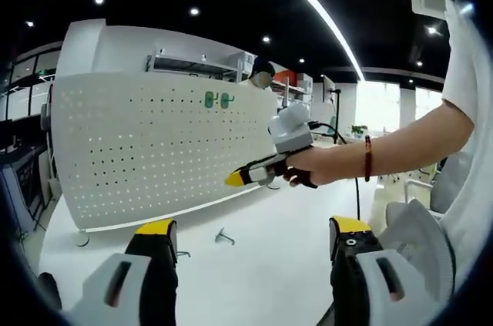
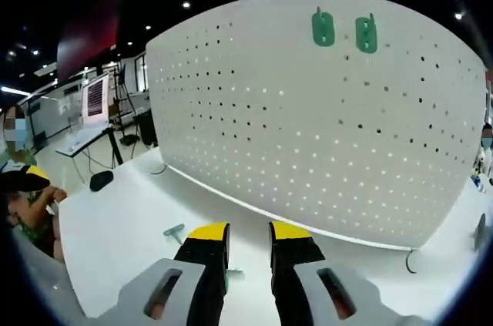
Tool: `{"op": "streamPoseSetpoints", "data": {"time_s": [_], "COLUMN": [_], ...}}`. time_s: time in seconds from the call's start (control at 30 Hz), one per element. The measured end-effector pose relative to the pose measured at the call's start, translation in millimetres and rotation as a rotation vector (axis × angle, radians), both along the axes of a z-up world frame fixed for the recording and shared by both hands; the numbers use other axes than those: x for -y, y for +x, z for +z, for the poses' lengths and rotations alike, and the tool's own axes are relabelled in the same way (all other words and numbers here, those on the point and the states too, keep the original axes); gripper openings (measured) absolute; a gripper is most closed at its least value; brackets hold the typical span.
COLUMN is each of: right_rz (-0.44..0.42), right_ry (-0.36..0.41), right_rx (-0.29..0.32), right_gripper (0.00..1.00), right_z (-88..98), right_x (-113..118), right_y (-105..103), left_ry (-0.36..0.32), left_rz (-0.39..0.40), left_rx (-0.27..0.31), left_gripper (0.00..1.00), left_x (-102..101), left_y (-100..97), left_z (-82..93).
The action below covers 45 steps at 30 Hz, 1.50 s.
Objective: Insert the hook assembly into the mounting plate slot until the hook locks in place.
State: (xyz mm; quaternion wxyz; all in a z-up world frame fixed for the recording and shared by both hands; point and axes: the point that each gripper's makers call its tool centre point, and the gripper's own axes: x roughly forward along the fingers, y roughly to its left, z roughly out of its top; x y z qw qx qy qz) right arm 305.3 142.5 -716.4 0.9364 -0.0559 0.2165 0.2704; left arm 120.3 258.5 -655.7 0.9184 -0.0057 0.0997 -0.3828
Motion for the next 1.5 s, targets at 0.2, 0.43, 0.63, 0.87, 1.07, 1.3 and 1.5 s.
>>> {"op": "streamPoseSetpoints", "data": {"time_s": [0.2,0.43,0.63,0.87,1.07,1.3,1.5], "right_rz": [0.047,0.089,0.119,0.139,0.167,0.201,0.221], "right_ry": [-0.025,-0.077,-0.082,-0.096,-0.104,-0.152,-0.172], "right_rx": [-0.045,-0.084,-0.123,-0.154,-0.175,-0.204,-0.238], "right_gripper": [0.2,0.2,0.21,0.21,0.26,0.26,0.28], "right_z": [-15.3,-33.2,-45.3,-59.0,-68.4,-81.8,-94.9], "right_x": [-7,-13,-20,-22,-25,-25,-25], "right_y": [-3,-7,-7,-6,-7,-10,-13], "left_ry": [-0.012,-0.03,-0.033,-0.043,-0.035,-0.029,-0.024], "left_rz": [0.017,0.042,0.057,0.088,0.088,0.083,0.086], "left_rx": [-0.013,-0.029,-0.04,-0.045,-0.05,-0.063,-0.065], "left_gripper": [0.83,0.83,0.83,0.83,0.83,0.83,0.83], "left_x": [-3,-8,-13,-23,-23,-23,-27], "left_y": [-1.8,-2.4,-0.3,6.4,8.3,7.4,9.3], "left_z": [-5.1,-11.5,-15.2,-17.9,-20.0,-24.5,-24.5]}}
